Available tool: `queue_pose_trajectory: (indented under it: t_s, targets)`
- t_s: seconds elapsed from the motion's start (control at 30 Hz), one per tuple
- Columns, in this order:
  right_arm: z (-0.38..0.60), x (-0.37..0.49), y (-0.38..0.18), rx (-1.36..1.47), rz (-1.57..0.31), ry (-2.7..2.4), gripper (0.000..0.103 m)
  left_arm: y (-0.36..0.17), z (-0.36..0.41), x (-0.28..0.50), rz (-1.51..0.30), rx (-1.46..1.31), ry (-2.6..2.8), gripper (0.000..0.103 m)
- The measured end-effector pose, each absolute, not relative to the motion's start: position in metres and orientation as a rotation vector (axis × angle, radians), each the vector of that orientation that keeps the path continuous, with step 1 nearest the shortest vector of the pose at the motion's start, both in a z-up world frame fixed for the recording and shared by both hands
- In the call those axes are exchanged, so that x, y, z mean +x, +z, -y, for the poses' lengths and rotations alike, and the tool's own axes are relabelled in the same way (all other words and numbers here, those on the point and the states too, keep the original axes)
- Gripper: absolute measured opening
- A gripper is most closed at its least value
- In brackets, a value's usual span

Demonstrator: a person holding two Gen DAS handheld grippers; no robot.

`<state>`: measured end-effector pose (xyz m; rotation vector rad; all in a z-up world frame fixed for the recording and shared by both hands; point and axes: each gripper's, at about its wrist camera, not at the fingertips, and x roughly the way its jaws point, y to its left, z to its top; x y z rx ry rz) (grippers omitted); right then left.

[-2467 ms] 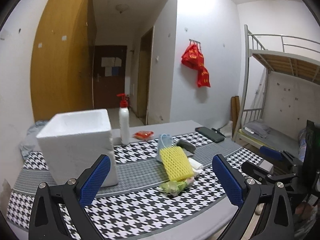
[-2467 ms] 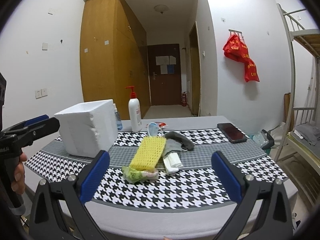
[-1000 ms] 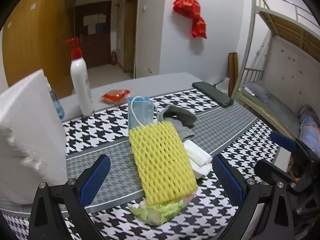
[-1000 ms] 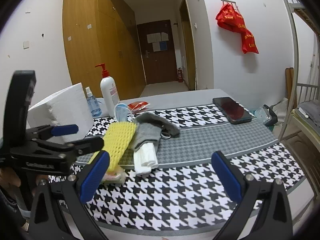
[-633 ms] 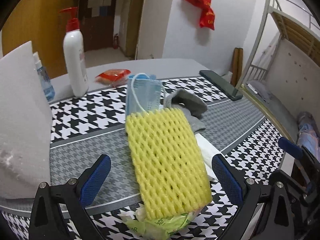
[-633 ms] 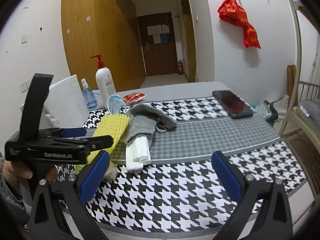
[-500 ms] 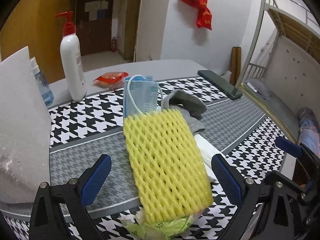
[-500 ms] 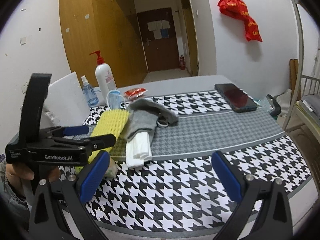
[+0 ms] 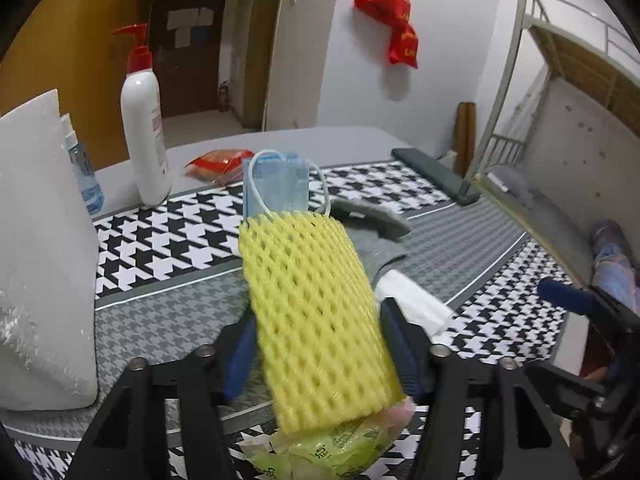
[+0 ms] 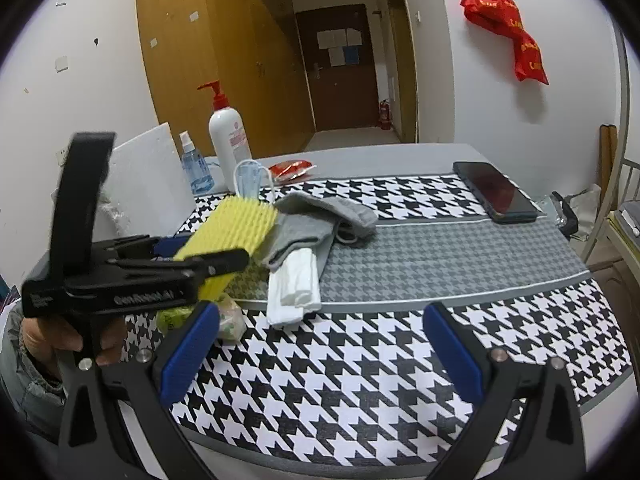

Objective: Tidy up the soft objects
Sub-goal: 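Lift the yellow foam net with the left tool while the right tool approaches the snack bag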

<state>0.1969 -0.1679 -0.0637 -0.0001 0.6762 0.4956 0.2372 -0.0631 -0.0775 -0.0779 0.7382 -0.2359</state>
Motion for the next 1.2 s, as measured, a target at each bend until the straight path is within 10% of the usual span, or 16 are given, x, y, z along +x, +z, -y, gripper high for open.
queue_pose_trajectory:
  t_s: [0.37, 1.2]
  targets:
    - [0.165, 0.196, -0.063, -0.023, -0.679, 0.509, 0.103, -0.066, 0.065, 0.221, -0.661, -0.061, -0.295, 0.014]
    - [0.092, 0.182, -0.076, -0.074, -0.734, 0.625, 0.103, -0.05, 0.019, 0.182, -0.587, 0.011, -0.285, 0.013]
